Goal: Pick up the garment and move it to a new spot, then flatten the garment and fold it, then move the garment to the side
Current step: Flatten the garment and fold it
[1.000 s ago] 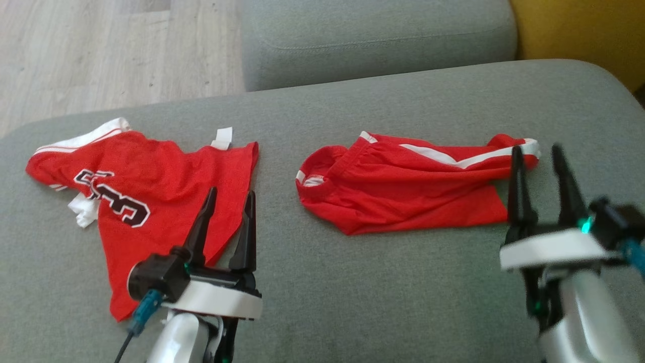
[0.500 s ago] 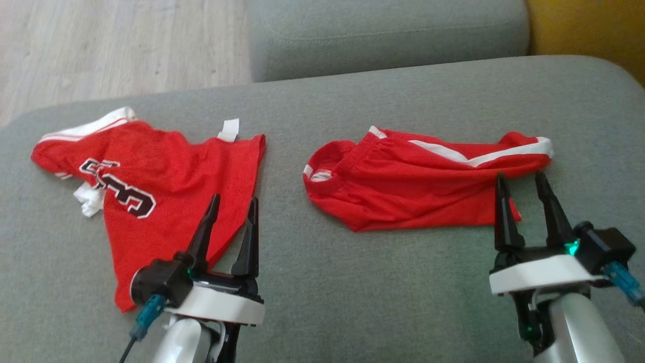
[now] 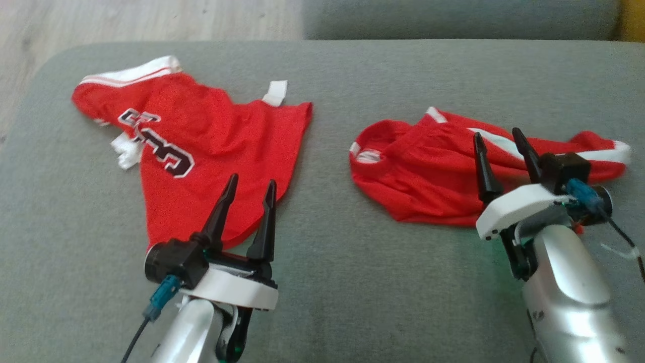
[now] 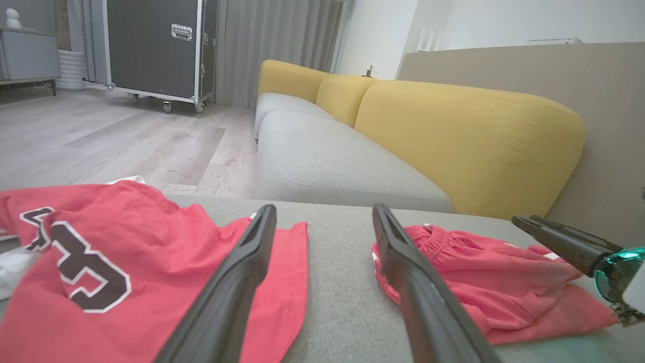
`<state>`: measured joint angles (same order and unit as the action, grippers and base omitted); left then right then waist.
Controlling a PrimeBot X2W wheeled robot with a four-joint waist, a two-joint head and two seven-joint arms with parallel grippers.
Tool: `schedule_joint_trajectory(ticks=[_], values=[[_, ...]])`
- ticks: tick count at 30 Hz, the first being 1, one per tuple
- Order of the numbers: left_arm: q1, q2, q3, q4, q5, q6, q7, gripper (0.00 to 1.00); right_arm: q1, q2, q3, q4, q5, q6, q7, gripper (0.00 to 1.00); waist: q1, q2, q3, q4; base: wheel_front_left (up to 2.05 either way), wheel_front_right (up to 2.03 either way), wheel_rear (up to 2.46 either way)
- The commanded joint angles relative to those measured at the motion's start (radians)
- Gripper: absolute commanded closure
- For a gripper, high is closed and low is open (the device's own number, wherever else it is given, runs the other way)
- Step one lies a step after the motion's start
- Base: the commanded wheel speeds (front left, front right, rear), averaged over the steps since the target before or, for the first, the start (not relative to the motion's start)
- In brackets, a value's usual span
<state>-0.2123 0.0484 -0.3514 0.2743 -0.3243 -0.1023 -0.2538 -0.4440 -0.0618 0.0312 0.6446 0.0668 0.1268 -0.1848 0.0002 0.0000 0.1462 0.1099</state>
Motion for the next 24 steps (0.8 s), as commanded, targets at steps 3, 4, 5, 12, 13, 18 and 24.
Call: schedule_joint_trajectory(ticks=[3, 4, 5, 12, 13, 18, 24], values=[[-0.052, 0.002, 0.019, -0.027, -0.007, 0.005, -0.008, 0.0, -0.087, -0.017, 0.016, 0.089, -0.021, 0.004, 0.029, 0.0, -0.0002, 0.0, 0.029, 0.049, 0.0, 0.0, 0.0], [-0.054, 0.002, 0.016, -0.027, -0.009, 0.006, -0.008, 0.0, -0.103, -0.022, 0.012, 0.122, -0.028, 0.004, 0.037, 0.0, -0.0002, 0.0, 0.033, 0.056, 0.0, 0.0, 0.0], [-0.056, 0.002, 0.013, -0.029, -0.01, 0.008, -0.008, 0.0, -0.118, -0.024, 0.004, 0.153, -0.03, 0.004, 0.043, 0.0, -0.0002, 0.0, 0.036, 0.062, 0.0, 0.0, 0.0], [-0.059, 0.002, 0.006, -0.033, -0.013, 0.014, -0.008, 0.0, -0.196, -0.039, -0.011, 0.311, -0.058, 0.004, 0.028, 1.0, -0.0002, 0.0, 0.049, 0.078, 0.0, 0.0, 0.0], [-0.059, 0.002, 0.007, -0.033, -0.012, 0.015, -0.008, 0.0, -0.204, -0.04, -0.015, 0.324, -0.06, 0.004, 0.015, 1.0, -0.0002, 0.0, 0.048, 0.077, 0.0, 0.0, 0.0], [-0.05, 0.002, 0.015, -0.026, -0.01, 0.016, -0.008, 0.0, -0.235, -0.032, -0.029, 0.334, -0.054, 0.004, -0.055, 1.0, -0.0002, 0.0, 0.031, 0.061, 0.0, 0.0, 0.0], [-0.031, 0.002, 0.029, -0.02, -0.007, 0.014, -0.008, 0.0, -0.218, -0.026, -0.06, 0.175, -0.074, 0.004, -0.076, 1.0, -0.0002, 0.0, -0.012, 0.037, 0.0, 0.0, 0.0]])
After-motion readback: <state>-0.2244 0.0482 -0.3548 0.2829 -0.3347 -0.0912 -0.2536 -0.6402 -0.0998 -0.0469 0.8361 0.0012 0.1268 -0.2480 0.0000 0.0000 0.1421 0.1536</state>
